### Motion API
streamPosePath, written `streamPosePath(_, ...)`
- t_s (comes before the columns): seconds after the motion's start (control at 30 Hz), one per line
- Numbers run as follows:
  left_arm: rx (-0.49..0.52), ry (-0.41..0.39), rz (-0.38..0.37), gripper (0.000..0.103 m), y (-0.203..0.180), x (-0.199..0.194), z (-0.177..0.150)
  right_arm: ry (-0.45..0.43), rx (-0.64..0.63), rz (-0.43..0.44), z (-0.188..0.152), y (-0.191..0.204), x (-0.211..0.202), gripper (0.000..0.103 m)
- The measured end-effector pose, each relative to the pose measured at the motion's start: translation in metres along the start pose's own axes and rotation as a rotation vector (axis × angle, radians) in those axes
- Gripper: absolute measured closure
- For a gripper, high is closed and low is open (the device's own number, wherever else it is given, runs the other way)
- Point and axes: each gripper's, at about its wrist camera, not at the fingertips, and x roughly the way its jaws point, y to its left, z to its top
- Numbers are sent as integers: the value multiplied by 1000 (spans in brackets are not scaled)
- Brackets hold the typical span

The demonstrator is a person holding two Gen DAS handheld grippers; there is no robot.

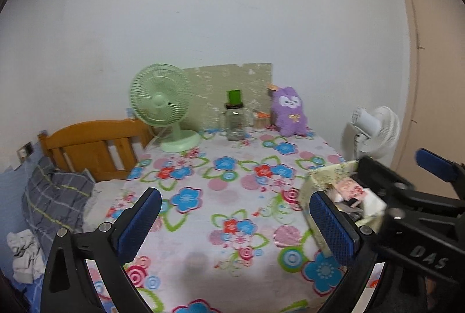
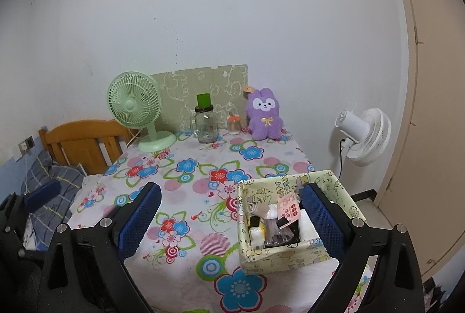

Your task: Organize soft objects

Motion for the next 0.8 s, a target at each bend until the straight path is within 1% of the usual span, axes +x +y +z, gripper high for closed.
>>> streamPosePath(0.27, -13, -20, 2, 0, 12, -8, -3, -26, 2, -7, -3, 3, -11, 4)
streamPosePath(0.43, -27, -25, 1, 0, 17, -11, -5, -51, 2, -4, -5, 3, -16, 1)
streamPosePath(0.8, -43, -18, 0, 0, 22, -8, -5, -49, 1, -5, -4, 4, -15, 0)
